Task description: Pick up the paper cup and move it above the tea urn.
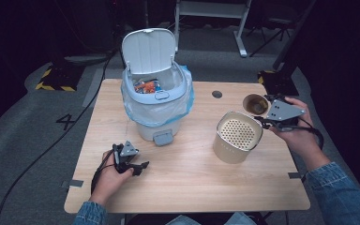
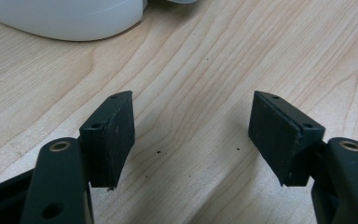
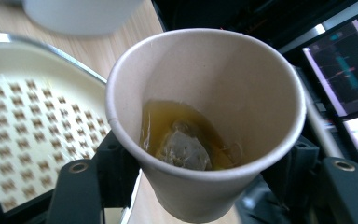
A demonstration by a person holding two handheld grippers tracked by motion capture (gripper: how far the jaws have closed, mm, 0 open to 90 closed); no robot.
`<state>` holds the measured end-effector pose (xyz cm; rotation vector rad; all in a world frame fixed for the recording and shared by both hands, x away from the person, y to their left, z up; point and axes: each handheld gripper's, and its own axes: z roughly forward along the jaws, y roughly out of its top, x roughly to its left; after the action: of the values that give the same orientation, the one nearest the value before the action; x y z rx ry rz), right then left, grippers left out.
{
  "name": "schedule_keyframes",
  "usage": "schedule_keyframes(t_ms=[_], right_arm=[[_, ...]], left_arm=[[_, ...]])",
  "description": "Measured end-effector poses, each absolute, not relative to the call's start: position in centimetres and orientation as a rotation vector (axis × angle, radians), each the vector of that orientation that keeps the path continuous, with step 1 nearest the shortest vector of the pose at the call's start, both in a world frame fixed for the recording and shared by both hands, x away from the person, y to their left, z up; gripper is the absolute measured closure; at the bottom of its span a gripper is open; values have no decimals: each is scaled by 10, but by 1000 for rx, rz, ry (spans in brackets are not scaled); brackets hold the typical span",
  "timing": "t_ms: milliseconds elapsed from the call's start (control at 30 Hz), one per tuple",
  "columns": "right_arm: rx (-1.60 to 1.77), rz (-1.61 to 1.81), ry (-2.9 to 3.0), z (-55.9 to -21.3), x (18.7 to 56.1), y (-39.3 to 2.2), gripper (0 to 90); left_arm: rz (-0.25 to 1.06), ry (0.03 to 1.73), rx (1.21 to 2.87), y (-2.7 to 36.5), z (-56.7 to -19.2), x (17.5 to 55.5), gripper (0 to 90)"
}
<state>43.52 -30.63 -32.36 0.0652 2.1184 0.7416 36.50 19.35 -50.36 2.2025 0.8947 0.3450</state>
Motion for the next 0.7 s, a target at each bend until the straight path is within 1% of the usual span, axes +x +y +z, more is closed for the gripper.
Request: schedule_keyframes(t_ms=[500,700], right_arm=[[-250,183,1923,-338,415,-282,373],[-478,-118,1754,-351,404,-271,373]], left_arm=[[345,895,2202,193,-504,365,320],[345,894,2203,193,-504,365,320]])
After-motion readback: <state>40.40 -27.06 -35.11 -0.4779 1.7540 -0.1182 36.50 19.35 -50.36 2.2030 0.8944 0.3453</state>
